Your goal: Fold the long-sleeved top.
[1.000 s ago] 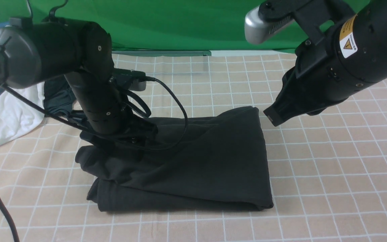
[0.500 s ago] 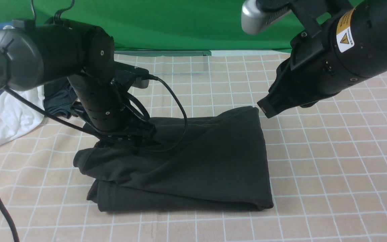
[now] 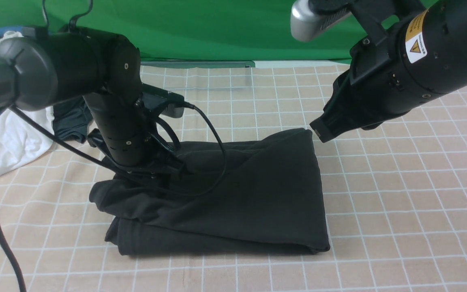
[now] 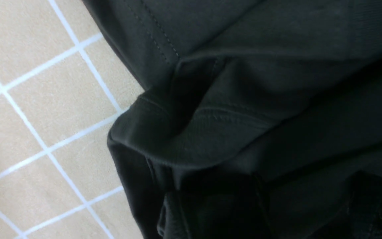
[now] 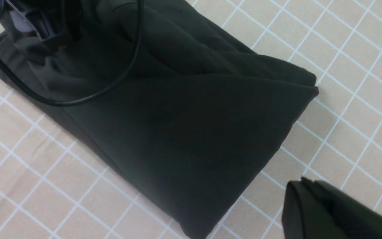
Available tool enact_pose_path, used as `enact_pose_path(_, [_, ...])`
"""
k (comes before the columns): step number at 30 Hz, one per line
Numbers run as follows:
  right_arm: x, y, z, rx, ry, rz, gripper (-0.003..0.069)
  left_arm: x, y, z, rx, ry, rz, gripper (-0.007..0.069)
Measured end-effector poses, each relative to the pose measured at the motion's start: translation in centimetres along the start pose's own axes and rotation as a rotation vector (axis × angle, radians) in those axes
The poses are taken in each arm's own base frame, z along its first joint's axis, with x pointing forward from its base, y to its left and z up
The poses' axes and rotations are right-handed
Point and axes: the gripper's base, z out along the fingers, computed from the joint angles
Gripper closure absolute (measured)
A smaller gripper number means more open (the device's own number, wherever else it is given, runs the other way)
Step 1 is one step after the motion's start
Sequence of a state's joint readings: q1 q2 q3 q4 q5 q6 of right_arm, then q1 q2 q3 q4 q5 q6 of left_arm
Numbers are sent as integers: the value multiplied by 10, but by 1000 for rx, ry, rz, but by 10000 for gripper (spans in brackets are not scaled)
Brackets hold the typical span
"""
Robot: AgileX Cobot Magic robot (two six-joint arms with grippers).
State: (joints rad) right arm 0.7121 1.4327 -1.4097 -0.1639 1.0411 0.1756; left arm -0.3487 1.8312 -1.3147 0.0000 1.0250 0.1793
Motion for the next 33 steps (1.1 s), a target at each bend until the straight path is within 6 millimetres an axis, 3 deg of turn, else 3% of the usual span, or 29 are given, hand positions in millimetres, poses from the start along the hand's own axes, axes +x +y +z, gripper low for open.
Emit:
enact_pose_path(3, [0,0,0,0,-1,0,631,-1,0,7,3,18,0,323])
enact_pose_path(7, [0,0,0,0,-1,0,631,0,-1,8,12,27,-4,522])
enact_pose_path(11, [0,0,0,-1,-1,1,631,3,-1,7,12,69,-13,604])
enact_pose_path(18, [0,0,0,-4,0,2,631,8,4,-1,-22,87,-36,611])
enact_pose_path(22, [0,0,0,-5,0,3,631,12,14,-9,-35,65,-70,611])
enact_pose_path(28, [0,1,0,-6,0,4,631,18,46,-16,-31,12,-223,611])
enact_pose_path(33, [0,1,0,-7,0,3,631,19,48,-17,8,4,-261,610])
